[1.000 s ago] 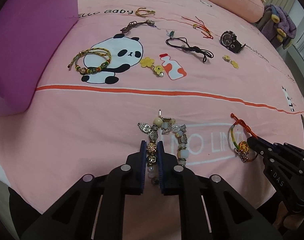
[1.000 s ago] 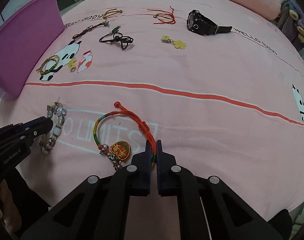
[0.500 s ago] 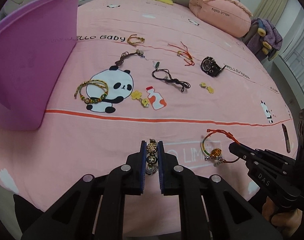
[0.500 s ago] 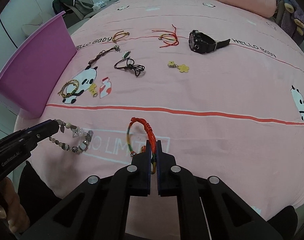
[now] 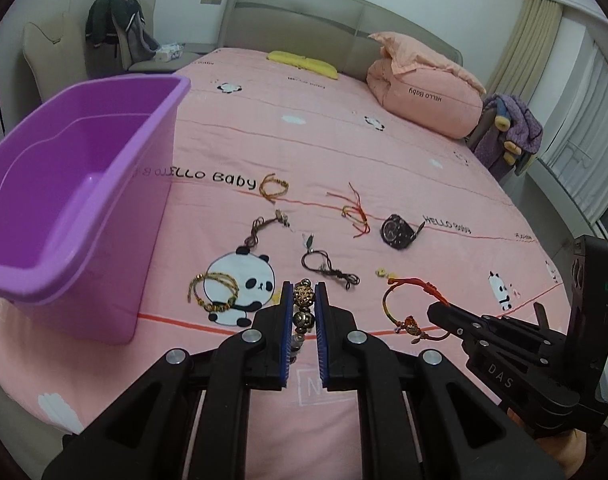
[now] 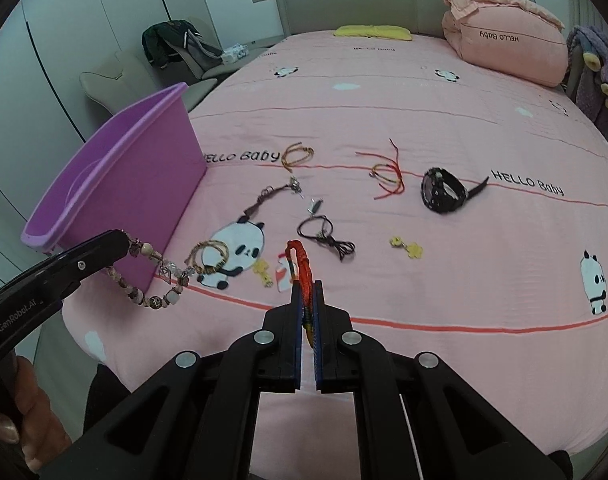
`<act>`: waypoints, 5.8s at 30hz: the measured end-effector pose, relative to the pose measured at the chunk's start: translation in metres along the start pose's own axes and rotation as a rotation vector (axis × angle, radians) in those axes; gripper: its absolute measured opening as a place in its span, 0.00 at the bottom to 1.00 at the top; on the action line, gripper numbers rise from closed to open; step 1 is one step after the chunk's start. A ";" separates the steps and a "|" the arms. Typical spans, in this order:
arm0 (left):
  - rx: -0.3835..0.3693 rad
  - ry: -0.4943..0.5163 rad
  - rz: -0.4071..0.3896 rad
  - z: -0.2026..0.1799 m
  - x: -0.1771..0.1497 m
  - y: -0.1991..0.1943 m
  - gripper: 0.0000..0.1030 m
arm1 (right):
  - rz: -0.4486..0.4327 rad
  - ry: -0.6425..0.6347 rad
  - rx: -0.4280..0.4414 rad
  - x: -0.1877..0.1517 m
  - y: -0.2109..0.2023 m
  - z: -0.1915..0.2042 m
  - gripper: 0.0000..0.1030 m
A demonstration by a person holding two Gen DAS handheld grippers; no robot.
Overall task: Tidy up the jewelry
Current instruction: 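Carry both bracelets over the purple tub with both tools, then open both tools to drop the bracelets into the purple tub, then move both open tools back over the jewelry on the bed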
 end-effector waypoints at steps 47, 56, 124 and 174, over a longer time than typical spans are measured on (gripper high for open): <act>0.397 -0.277 0.002 0.264 0.068 -0.045 0.11 | 0.120 -0.332 0.260 0.131 0.104 0.305 0.04; 0.438 -0.291 0.068 0.274 0.058 -0.035 0.12 | 0.152 -0.344 0.208 0.126 0.121 0.300 0.25; 0.352 -0.050 0.010 0.043 0.002 -0.044 0.93 | -0.021 -0.005 0.022 0.023 -0.009 0.014 0.61; 0.426 -0.127 0.183 0.087 -0.052 0.145 0.93 | 0.094 0.081 -0.110 0.010 0.144 -0.126 0.61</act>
Point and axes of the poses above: each gripper's, at about its wrist camera, not at the fingertips, and y roughly the way its jaws point, z to its left, x to its top, the point moved 6 cm from there along y, roughly the way its jaws point, and after that the axes turned 1 degree about y, right-handed, at the moved point
